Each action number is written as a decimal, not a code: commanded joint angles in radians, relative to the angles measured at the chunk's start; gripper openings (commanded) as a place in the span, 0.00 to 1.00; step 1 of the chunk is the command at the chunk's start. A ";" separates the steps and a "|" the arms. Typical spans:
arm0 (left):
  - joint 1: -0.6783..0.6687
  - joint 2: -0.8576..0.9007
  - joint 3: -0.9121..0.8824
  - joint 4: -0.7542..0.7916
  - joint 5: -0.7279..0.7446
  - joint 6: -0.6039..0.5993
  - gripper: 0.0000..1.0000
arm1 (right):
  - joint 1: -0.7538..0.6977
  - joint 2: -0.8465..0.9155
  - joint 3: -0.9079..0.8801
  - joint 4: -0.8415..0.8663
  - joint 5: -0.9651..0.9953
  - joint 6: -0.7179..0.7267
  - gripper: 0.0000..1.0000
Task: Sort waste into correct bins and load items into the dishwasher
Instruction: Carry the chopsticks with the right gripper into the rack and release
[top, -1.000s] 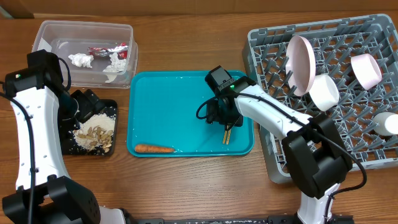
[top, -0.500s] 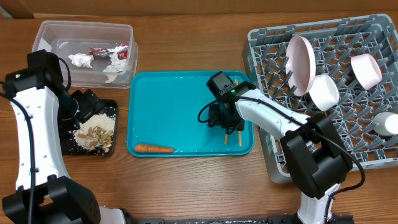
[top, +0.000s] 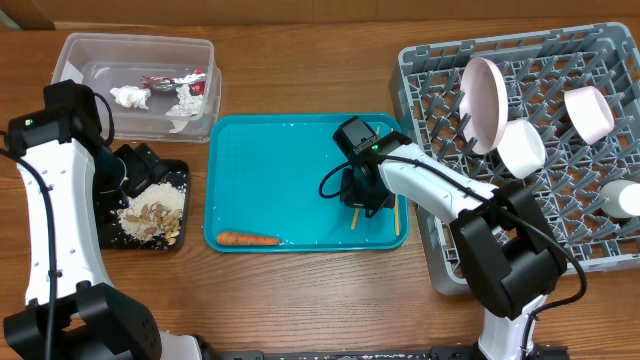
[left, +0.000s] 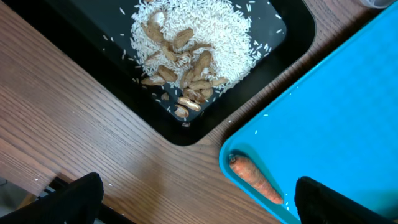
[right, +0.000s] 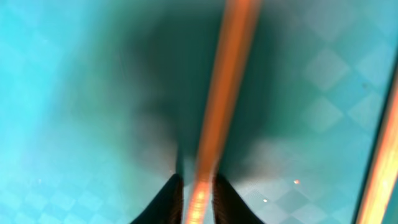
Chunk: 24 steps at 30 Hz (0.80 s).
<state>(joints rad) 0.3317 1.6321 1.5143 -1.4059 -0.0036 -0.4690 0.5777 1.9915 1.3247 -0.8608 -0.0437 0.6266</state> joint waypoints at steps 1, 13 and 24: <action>0.002 -0.024 0.012 0.000 0.001 -0.003 1.00 | 0.001 0.016 -0.016 -0.009 0.024 -0.001 0.12; 0.002 -0.024 0.012 -0.004 0.001 -0.003 1.00 | -0.019 -0.029 0.049 -0.096 0.005 -0.023 0.04; 0.002 -0.024 0.012 -0.001 0.001 -0.003 1.00 | -0.115 -0.246 0.229 -0.351 0.155 -0.324 0.04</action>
<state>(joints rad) 0.3317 1.6321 1.5143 -1.4086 -0.0036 -0.4690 0.4950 1.8343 1.5185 -1.1698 -0.0029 0.4255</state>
